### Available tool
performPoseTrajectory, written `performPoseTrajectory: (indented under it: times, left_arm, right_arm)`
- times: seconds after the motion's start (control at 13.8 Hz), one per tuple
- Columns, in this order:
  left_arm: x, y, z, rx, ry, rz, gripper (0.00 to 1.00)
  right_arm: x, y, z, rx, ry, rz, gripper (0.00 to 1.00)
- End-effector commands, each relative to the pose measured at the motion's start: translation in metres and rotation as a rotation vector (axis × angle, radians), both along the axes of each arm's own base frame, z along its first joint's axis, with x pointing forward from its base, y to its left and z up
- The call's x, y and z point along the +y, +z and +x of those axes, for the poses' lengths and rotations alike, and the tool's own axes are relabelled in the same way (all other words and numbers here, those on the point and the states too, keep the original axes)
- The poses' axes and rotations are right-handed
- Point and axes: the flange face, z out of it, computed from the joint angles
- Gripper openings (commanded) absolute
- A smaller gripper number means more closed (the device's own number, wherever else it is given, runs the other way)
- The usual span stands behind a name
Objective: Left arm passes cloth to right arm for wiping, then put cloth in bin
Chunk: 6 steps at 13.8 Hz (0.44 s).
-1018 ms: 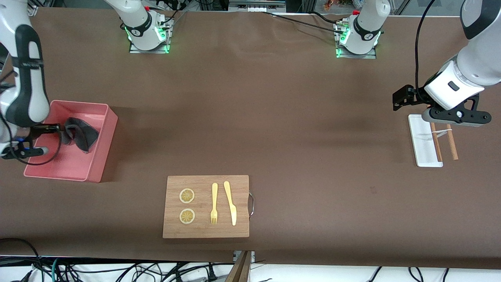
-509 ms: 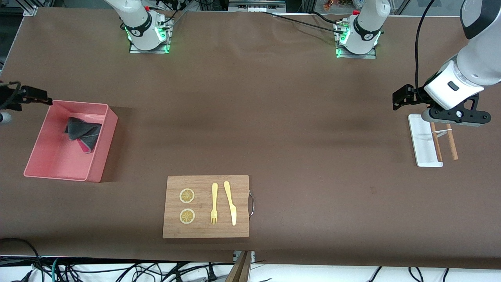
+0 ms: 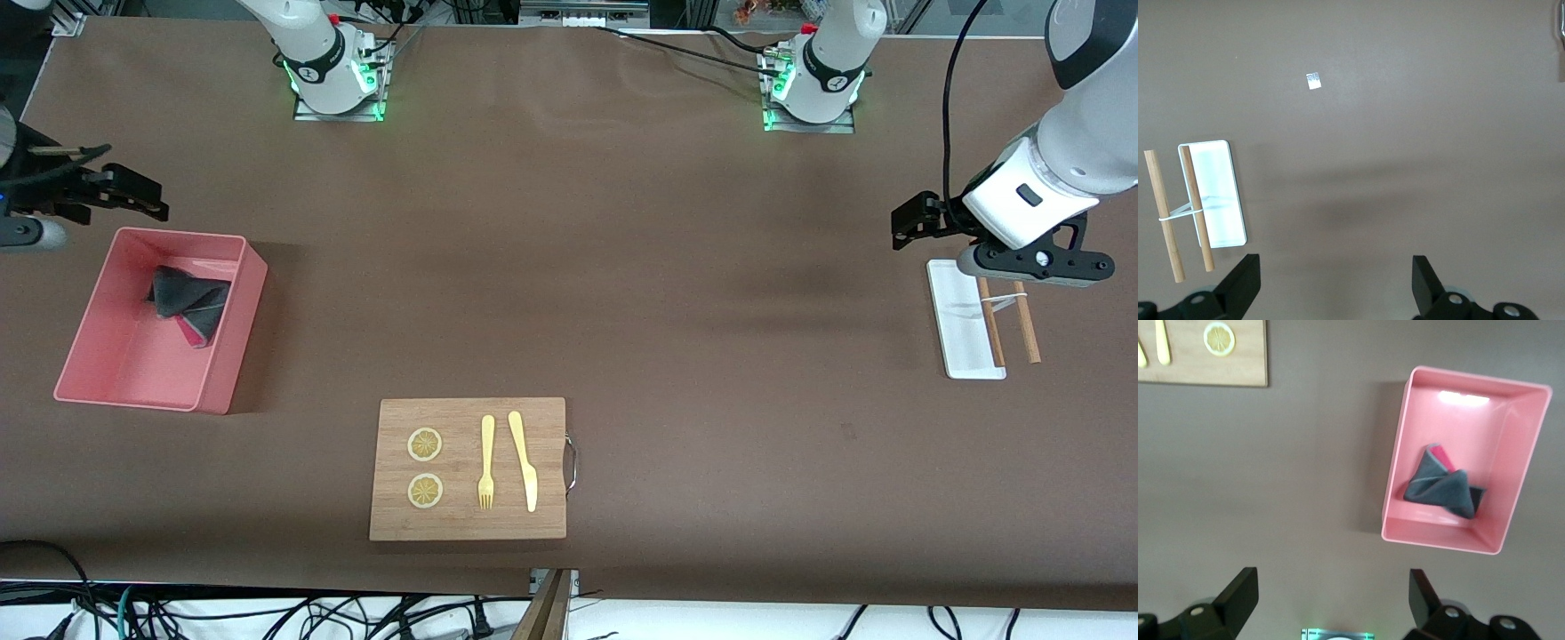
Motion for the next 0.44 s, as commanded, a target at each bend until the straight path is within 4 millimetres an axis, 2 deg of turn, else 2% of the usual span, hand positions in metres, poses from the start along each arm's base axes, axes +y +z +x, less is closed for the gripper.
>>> performPoseTrajectory:
  times: [0.0,0.36]
  left_arm:
    - [0.0000,0.0076,0.0000,-0.001,-0.015,0.020,1.00]
    - [0.0008,0.0085,-0.0002,-0.002,-0.015,0.020,1.00]
  right_arm:
    - [-0.0115,0.0245,-0.0034,-0.034,-0.015,-0.050,1.00]
    - [-0.0113,0.0233,-0.0070,0.004,-0.018,-0.053,1.00]
